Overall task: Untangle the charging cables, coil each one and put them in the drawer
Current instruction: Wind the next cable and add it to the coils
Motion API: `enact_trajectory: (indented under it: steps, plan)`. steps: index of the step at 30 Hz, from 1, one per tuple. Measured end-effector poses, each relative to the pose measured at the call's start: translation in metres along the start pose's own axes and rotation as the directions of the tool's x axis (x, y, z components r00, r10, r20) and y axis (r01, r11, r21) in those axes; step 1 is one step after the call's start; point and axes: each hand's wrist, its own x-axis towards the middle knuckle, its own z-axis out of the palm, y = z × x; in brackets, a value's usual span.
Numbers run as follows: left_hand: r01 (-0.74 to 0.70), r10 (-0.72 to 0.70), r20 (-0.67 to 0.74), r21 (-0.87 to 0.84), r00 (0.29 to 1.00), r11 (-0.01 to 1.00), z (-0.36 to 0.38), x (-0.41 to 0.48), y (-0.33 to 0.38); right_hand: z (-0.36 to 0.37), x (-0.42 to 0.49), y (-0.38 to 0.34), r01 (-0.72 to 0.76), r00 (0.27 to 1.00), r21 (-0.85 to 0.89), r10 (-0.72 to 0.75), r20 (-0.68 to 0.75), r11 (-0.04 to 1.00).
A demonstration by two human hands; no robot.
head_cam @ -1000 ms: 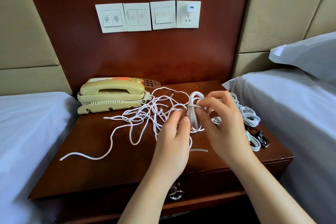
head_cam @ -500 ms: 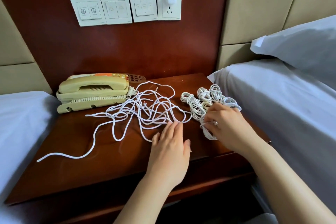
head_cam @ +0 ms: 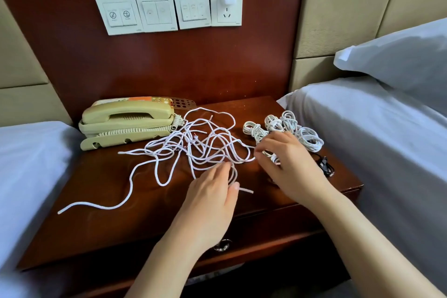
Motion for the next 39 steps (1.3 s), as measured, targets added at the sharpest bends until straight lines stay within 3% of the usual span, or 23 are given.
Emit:
enact_trajectory:
  steps: [6,10,15,18,21,23,27,31,33,34,36,39]
  plan:
    - [0.131,-0.116,-0.202,0.066,0.973,0.989,-0.016,-0.007,-0.032,0.030,0.001,-0.038,0.046,0.995,0.095,-0.054,0.087,0.994]
    - [0.296,-0.253,-0.446,0.029,0.858,0.955,-0.026,-0.009,-0.055,0.059,0.000,-0.056,0.005,0.972,0.100,-0.028,0.232,0.995]
    - [0.477,-0.458,-0.356,-0.039,0.814,0.878,-0.032,-0.009,-0.082,0.085,0.012,-0.062,-0.020,0.958,0.058,0.003,0.287,0.998]
    - [0.430,-0.438,-0.326,-0.101,0.837,0.897,-0.035,-0.010,-0.091,0.093,0.025,-0.064,-0.030,0.949,0.072,0.006,0.317,0.997]
    - [0.416,-0.442,-0.389,-0.154,0.808,0.896,-0.041,-0.013,-0.096,0.098,0.037,-0.061,-0.069,0.950,0.098,0.035,0.310,0.993]
    - [0.474,-0.476,-0.401,-0.112,0.783,0.874,-0.043,-0.014,-0.100,0.101,0.046,-0.059,-0.097,0.951,0.099,0.063,0.302,0.990]
    - [0.612,-0.579,-0.278,0.046,0.767,0.789,-0.043,-0.015,-0.109,0.105,0.055,-0.060,-0.122,0.959,0.110,0.089,0.271,0.986]
    - [0.606,-0.522,-0.316,0.312,0.792,0.732,-0.041,-0.016,-0.118,0.106,0.049,-0.065,-0.078,0.985,0.201,0.044,0.165,0.977]
    - [0.598,-0.507,-0.324,0.340,0.799,0.726,-0.041,-0.013,-0.119,0.104,0.045,-0.069,-0.017,0.994,0.217,-0.006,0.108,0.976]
    - [0.601,-0.509,-0.332,0.300,0.794,0.741,-0.042,-0.010,-0.120,0.103,0.042,-0.072,0.007,0.996,0.221,-0.027,0.089,0.975]
    - [0.600,-0.547,-0.358,0.049,0.757,0.798,-0.049,-0.006,-0.120,0.101,0.036,-0.079,0.024,0.997,0.262,-0.043,0.069,0.965]
    - [0.412,-0.541,-0.348,-0.380,0.766,0.828,-0.059,-0.005,-0.115,0.097,0.030,-0.092,-0.009,0.996,0.398,-0.025,0.080,0.917]
